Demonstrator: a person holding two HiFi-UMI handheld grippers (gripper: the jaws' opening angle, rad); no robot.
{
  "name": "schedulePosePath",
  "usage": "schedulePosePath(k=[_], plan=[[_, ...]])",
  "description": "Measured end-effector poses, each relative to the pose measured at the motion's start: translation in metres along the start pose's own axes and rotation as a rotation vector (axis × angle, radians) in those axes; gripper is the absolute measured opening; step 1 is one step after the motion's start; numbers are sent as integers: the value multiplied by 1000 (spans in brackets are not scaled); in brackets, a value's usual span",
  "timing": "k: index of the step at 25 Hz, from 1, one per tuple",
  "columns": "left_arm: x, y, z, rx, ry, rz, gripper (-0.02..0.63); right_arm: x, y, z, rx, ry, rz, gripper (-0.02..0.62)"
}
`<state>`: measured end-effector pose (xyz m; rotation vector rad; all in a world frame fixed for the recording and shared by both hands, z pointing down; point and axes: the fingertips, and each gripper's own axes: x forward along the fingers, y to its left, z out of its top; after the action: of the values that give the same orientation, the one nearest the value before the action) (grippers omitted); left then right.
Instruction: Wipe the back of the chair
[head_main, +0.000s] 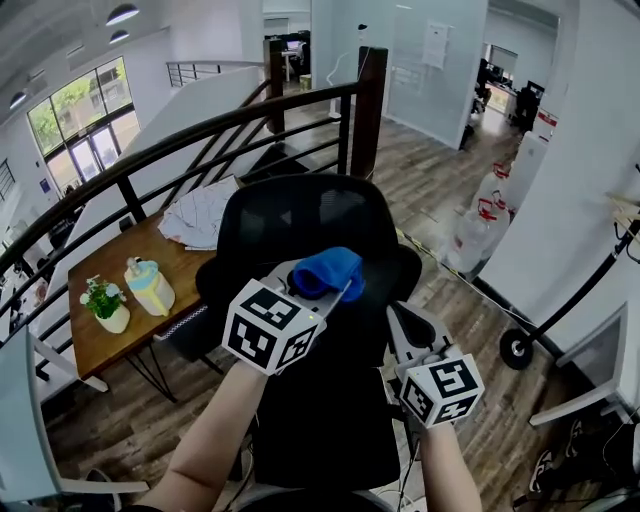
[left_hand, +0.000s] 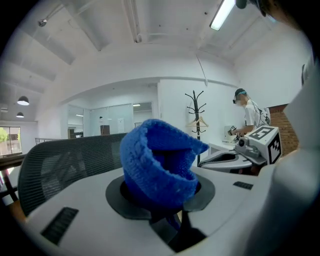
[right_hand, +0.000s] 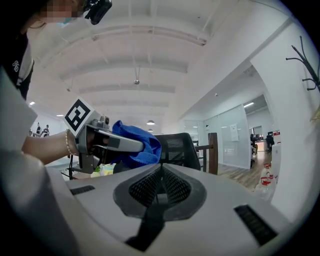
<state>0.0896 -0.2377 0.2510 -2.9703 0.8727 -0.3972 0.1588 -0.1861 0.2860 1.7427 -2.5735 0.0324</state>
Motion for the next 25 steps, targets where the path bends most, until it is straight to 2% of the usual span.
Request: schedulePosePath(k=[8, 11, 15, 25], plan=[[41, 8, 23, 32, -7, -5, 119, 13, -24, 11, 18, -43, 5, 29], [52, 13, 31, 37, -37, 11, 118, 15, -27, 7, 40, -49, 4, 29], [64, 24, 38, 7, -83, 48, 120, 17, -30, 0, 59, -45, 9, 29], [86, 44, 23, -15, -27, 89, 119, 24, -35, 2, 63, -45, 6, 29]])
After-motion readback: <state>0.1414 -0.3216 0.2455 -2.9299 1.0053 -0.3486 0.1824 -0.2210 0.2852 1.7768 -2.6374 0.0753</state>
